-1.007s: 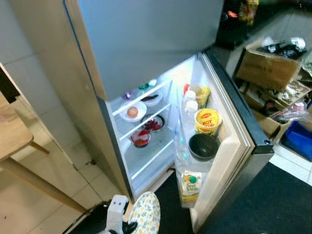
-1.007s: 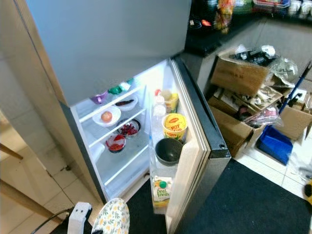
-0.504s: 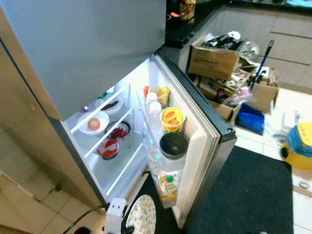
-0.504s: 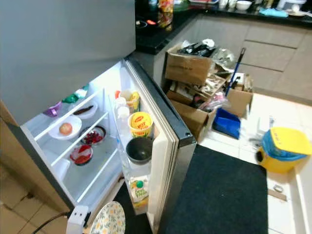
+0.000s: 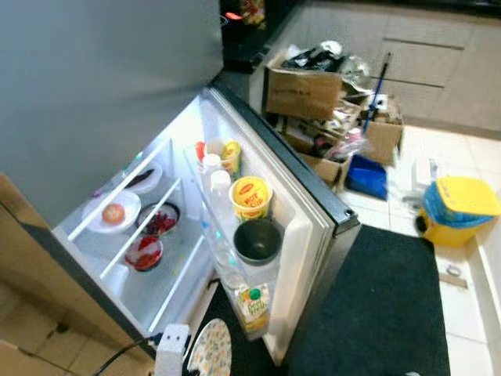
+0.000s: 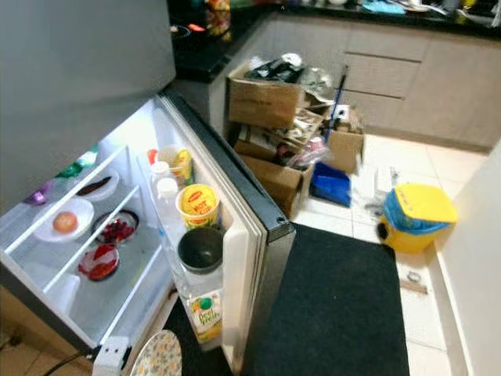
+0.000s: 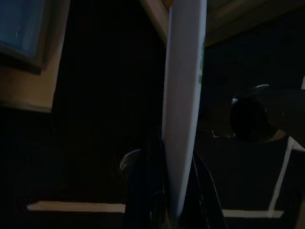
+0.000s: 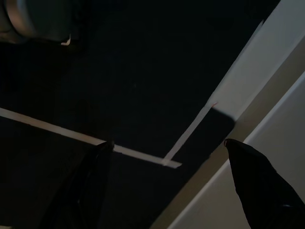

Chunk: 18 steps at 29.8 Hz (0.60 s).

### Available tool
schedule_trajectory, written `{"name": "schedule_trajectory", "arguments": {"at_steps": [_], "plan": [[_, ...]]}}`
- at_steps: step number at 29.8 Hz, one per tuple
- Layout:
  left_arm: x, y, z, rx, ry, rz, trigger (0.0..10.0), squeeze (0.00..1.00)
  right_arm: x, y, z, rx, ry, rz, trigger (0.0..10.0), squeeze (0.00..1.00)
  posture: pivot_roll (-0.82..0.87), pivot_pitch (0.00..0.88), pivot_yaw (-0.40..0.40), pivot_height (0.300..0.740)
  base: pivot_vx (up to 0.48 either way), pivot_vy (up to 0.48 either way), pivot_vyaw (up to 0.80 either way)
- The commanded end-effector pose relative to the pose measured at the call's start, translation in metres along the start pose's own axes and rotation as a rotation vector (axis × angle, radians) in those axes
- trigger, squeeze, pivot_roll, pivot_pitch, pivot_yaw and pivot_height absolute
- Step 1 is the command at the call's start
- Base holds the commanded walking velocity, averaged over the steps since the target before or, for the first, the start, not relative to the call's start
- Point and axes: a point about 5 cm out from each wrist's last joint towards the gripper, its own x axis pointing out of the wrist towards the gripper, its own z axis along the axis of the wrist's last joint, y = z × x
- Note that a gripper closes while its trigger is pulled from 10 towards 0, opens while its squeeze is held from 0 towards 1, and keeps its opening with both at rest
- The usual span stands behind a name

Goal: Restocking fridge

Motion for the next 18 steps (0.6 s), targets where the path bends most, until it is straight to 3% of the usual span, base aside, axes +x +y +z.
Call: {"name": "schedule_trajectory", "arguments": {"at_steps": [1,9,18], "plan": [[-0.001,-0.002,-0.01,-0.024,0.039,-0.003,10.0,0.0,0.0,-0.001,0.004,-0.014,-0.018,-0.006,10.0,0.0,-0.02,0.0,-0.005,0.74,0.0,-0.465,0.0],[-0.001,-0.003,-0.013,-0.032,0.043,0.007,10.0,0.0,0.0,0.0,0.004,-0.018,-0.016,-0.003,10.0,0.0,-0.03,0.0,-0.006,0.74,0.0,-0.462,0.0],[-0.004,0.008,-0.011,-0.096,0.008,0.117,10.0,0.0,0.0,0.0,0.004,-0.027,-0.018,0.001,10.0,0.0,-0.03,0.0,-0.009,0.74,0.0,0.0,0.0]]}}
